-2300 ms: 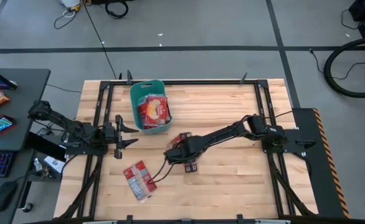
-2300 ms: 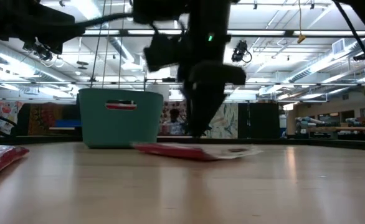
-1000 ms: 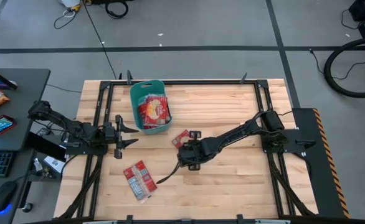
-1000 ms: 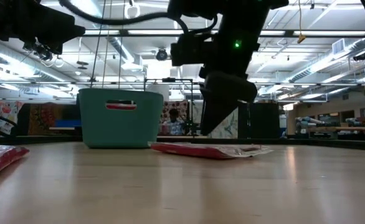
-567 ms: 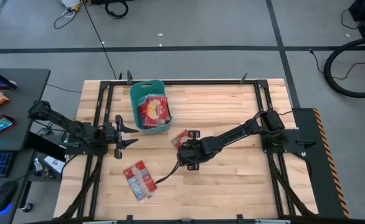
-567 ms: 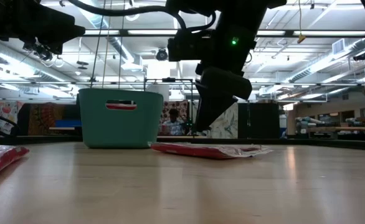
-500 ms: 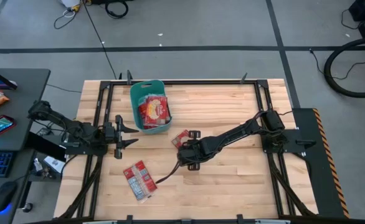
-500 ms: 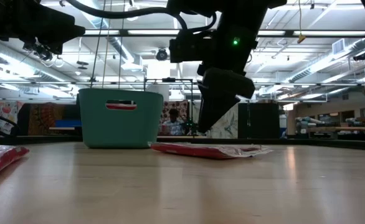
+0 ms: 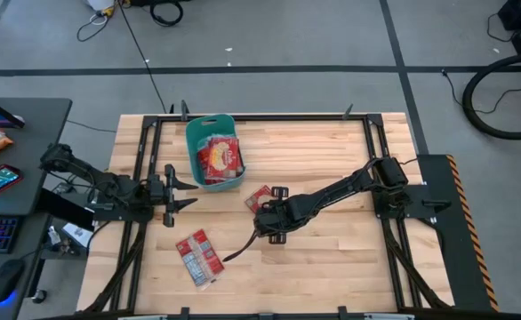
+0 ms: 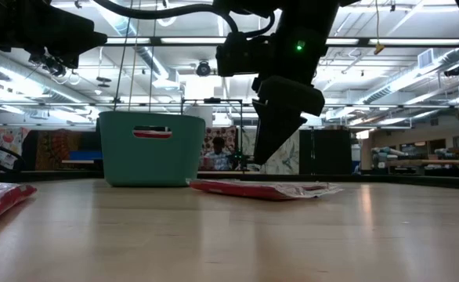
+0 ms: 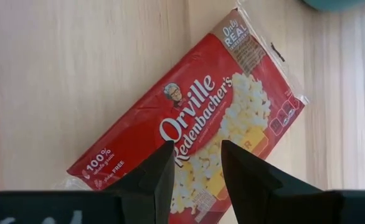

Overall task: Sort popcorn bags into baskets
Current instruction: Put the red popcorn bag into the green bin

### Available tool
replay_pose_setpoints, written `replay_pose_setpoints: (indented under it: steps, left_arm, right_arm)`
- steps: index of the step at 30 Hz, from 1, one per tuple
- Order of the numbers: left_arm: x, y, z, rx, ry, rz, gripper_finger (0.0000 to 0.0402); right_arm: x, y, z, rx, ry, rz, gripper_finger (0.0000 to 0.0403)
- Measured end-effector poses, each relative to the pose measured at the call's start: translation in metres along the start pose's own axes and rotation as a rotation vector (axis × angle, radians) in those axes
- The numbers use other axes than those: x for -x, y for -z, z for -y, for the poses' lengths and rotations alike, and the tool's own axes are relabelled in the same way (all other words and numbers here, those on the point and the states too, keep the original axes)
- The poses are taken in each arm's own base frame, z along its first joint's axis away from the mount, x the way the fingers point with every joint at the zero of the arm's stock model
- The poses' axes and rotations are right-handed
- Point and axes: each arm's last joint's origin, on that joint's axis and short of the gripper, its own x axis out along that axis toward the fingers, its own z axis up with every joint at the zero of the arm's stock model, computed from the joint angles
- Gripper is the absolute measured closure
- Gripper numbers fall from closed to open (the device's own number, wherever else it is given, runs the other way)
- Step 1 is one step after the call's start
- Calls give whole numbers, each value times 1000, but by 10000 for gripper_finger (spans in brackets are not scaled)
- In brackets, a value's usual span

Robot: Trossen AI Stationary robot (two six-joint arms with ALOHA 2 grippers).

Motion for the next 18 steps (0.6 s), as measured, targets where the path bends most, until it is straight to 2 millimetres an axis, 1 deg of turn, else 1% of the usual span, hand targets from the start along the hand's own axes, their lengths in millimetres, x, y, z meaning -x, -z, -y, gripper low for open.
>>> replay_pose_setpoints:
  steps: [18]
  left_arm:
    - [0,0,0,0,0,0,230]
  right_arm:
    - [0,0,0,1,7,2,266]
